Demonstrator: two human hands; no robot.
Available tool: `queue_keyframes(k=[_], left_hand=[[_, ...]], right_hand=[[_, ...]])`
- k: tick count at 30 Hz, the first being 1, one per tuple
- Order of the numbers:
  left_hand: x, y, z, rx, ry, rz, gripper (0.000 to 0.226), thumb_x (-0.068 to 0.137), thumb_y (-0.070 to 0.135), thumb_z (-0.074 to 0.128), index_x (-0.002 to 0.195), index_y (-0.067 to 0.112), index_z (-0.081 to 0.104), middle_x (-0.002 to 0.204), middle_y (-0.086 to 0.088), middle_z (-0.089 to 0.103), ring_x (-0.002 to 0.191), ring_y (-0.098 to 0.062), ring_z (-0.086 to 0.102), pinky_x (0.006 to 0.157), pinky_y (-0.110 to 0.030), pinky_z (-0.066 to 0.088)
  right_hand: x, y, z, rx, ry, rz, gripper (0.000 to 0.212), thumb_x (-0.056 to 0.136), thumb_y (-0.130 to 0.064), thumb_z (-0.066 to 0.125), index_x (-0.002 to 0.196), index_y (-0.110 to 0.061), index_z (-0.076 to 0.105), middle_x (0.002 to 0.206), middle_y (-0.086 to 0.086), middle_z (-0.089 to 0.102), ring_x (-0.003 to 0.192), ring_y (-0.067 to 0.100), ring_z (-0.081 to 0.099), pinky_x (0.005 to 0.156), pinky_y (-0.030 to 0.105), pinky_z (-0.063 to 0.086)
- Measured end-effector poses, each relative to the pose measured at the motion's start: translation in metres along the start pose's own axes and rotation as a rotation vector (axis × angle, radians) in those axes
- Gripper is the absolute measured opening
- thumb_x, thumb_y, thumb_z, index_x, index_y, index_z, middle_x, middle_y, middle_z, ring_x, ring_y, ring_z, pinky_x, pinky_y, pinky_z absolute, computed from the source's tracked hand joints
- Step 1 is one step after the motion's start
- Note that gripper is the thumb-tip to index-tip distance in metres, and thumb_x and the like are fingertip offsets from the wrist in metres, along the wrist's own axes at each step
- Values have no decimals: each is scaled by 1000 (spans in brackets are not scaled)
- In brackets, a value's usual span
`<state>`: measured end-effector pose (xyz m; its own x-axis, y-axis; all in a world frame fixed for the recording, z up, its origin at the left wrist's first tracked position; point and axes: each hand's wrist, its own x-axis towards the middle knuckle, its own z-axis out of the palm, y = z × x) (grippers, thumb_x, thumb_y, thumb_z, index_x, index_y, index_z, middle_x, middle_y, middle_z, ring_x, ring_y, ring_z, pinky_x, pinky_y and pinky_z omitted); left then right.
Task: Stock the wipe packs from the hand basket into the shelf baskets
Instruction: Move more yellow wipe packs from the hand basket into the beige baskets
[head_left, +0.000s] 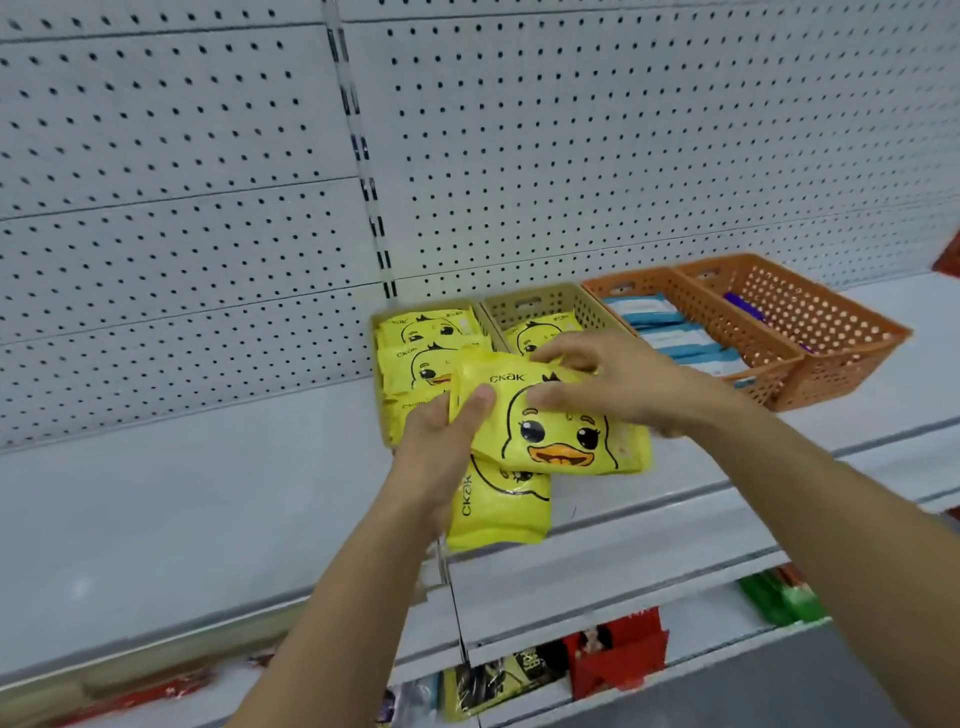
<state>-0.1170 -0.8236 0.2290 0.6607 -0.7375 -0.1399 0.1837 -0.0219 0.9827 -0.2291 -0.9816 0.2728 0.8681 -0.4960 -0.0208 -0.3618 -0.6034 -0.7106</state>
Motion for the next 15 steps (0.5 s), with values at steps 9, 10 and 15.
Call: queue_keyframes(k=[9, 10, 15], left_hand=[[55, 20, 12, -144, 103, -100, 29, 94, 37, 59, 101, 11, 68, 88, -10, 76, 76, -26, 74, 57, -41, 60], [60, 22, 10, -147, 150, -97, 28, 94, 37, 58, 100, 12, 68, 85, -9, 76, 72, -25, 74, 53, -39, 58], [83, 32, 0, -207, 333, -94, 36, 95, 40, 55, 112, 11, 67, 98, -13, 75, 86, -32, 73, 67, -50, 60]], right_hand=[[74, 32, -52, 129, -174, 55, 49, 62, -55, 75, 92, -17, 68, 97, 8, 74, 87, 25, 72, 84, 44, 55], [83, 39, -59, 144, -154, 47, 50, 61, -54, 75, 93, -16, 68, 94, 8, 75, 85, 25, 72, 83, 45, 56], [142, 86, -99, 159, -39, 55, 35, 75, -31, 78, 100, -8, 69, 91, 14, 74, 75, 25, 71, 69, 35, 57]])
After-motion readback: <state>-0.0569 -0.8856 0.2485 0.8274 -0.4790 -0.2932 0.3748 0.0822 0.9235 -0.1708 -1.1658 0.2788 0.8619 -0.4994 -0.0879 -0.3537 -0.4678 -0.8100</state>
